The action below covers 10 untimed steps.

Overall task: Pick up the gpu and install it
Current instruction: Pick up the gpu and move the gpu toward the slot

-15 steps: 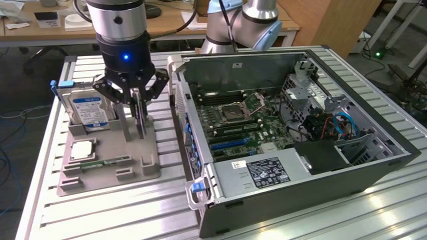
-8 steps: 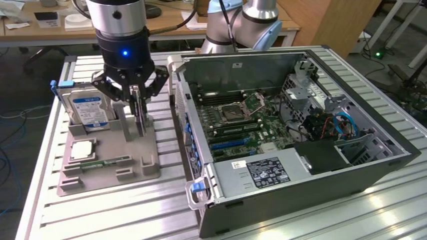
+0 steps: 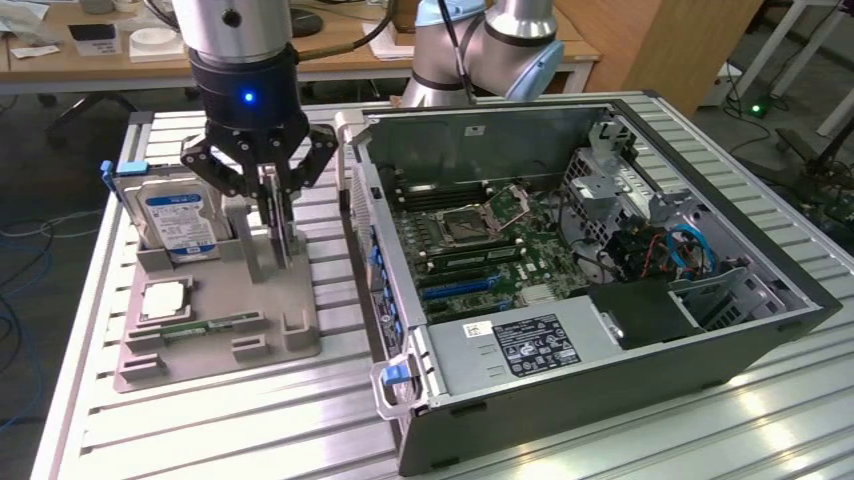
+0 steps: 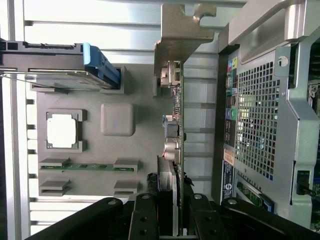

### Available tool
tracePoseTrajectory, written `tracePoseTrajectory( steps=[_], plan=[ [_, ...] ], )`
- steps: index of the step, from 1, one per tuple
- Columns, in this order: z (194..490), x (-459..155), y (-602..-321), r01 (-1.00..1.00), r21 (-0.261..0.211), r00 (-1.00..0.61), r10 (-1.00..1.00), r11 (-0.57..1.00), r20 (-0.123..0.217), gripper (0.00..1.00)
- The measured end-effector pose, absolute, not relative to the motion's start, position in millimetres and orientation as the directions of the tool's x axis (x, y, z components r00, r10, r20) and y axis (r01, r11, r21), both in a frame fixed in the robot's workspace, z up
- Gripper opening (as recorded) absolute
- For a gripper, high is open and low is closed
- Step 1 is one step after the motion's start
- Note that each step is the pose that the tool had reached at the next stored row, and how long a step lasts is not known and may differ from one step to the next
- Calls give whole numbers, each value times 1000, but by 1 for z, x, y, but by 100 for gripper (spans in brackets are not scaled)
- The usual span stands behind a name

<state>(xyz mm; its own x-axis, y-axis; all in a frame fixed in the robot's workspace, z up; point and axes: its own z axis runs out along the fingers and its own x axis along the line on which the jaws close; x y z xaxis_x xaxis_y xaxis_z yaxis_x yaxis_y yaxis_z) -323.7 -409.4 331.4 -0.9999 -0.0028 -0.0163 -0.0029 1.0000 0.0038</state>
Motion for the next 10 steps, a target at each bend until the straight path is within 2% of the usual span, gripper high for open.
tracePoseTrajectory(
  steps=[10],
  plan=[
    [344, -324, -409, -3, 4, -1000, -3, 1000, -16, 28]
  ],
)
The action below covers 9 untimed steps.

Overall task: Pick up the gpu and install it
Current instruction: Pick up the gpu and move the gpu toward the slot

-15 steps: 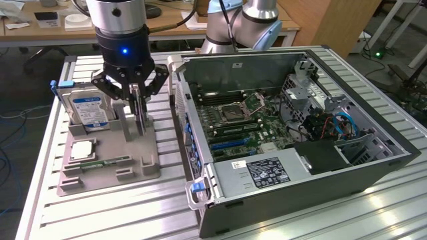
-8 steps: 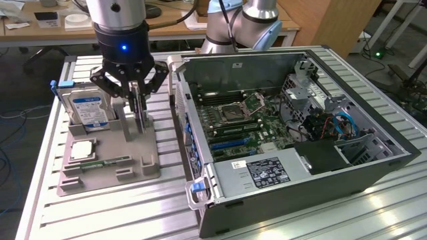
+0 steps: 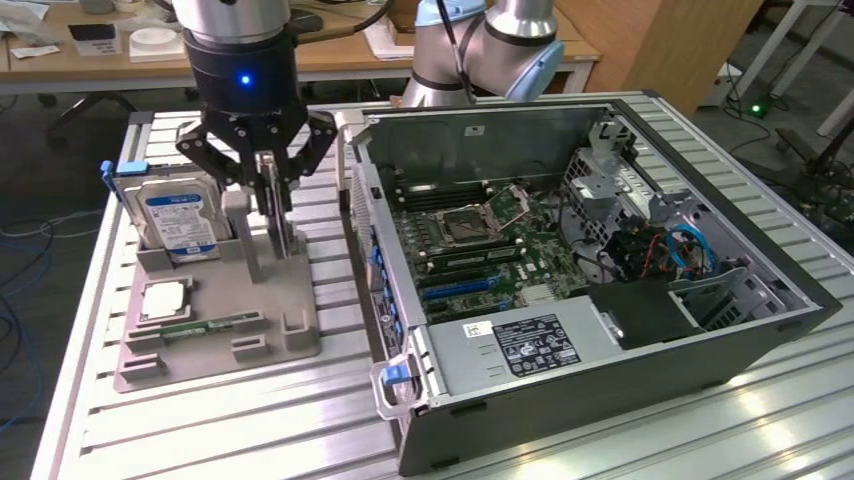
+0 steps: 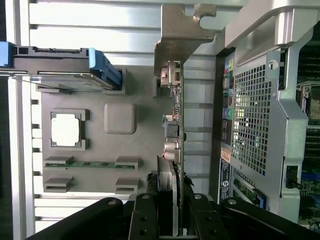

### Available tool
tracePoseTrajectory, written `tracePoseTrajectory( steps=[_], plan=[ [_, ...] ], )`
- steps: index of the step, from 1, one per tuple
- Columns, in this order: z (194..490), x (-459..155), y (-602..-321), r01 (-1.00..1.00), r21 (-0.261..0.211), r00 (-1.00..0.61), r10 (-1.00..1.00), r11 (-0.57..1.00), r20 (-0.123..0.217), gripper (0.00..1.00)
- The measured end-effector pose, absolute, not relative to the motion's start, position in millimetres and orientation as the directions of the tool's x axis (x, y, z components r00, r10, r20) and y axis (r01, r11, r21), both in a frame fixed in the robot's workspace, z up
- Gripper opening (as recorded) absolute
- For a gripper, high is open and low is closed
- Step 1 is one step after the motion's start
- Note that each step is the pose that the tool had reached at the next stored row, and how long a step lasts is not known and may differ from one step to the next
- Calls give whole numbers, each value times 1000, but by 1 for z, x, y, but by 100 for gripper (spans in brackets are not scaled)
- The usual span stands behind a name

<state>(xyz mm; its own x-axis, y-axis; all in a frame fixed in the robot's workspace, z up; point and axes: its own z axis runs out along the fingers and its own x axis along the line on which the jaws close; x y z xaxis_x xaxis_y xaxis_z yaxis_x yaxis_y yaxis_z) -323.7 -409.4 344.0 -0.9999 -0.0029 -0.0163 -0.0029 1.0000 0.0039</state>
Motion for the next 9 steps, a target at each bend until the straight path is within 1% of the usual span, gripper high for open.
tracePoseTrajectory(
  steps=[9],
  plan=[
    [354, -324, -409, -3, 4, -1000, -3, 1000, -16, 28]
  ],
)
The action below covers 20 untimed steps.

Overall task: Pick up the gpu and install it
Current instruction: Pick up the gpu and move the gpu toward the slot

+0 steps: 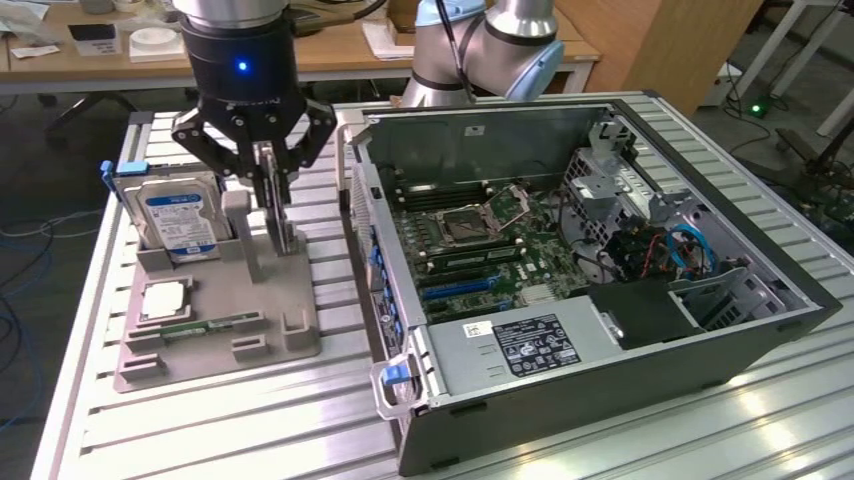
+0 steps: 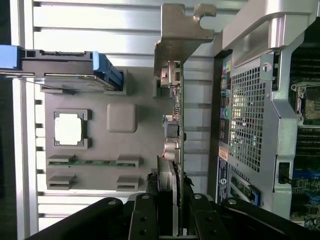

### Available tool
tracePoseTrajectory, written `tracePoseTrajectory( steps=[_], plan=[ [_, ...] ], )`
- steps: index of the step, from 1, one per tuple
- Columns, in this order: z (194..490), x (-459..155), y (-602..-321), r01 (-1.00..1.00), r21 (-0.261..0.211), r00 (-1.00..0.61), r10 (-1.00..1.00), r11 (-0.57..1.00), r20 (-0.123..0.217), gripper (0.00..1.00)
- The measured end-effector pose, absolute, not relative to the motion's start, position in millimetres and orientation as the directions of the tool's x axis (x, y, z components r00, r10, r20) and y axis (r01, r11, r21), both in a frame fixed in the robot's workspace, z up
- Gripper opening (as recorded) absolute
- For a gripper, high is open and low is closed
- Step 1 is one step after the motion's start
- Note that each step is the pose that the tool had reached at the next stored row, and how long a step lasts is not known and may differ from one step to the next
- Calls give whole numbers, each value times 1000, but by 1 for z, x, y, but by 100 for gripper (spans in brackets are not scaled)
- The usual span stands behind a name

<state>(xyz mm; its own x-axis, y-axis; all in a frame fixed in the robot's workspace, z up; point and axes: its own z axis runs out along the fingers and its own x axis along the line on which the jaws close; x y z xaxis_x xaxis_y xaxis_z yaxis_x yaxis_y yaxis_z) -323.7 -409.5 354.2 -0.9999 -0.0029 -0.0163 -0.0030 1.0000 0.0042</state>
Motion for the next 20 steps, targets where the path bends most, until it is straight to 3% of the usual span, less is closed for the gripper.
tracePoseTrajectory(
  steps=[20],
  plan=[
    [383, -324, -409, 10, 7, -1000, 10, 1000, -16, 28]
  ],
)
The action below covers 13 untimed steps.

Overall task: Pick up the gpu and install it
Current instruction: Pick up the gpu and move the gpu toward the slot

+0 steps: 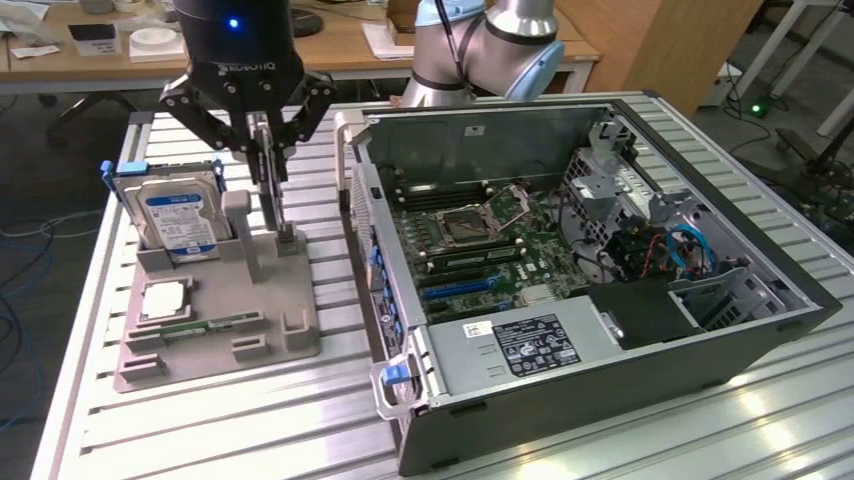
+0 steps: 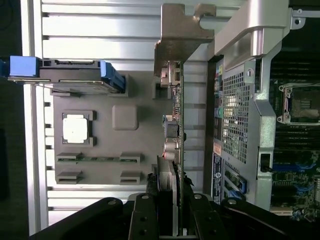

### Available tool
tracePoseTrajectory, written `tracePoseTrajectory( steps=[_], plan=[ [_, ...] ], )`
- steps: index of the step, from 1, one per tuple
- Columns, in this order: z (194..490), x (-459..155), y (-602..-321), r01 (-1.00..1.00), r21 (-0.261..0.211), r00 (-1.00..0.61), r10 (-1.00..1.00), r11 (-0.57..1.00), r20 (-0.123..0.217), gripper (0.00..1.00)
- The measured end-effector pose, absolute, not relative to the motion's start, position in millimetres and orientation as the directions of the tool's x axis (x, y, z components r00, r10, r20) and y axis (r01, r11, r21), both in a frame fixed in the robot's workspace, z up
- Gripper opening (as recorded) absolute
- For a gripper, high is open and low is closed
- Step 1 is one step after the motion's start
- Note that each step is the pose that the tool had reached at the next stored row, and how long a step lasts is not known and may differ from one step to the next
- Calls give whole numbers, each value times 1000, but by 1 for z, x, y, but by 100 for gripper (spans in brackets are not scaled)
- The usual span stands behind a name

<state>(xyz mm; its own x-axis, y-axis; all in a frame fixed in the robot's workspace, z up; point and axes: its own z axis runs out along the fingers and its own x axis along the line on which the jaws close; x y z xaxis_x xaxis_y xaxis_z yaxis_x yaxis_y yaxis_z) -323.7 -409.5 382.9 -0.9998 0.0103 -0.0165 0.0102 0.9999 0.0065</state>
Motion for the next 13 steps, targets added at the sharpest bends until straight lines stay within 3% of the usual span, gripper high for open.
tracePoseTrajectory(
  steps=[13],
  plan=[
    [395, -324, -410, 36, 6, -999, 37, 999, -16, 28]
  ],
)
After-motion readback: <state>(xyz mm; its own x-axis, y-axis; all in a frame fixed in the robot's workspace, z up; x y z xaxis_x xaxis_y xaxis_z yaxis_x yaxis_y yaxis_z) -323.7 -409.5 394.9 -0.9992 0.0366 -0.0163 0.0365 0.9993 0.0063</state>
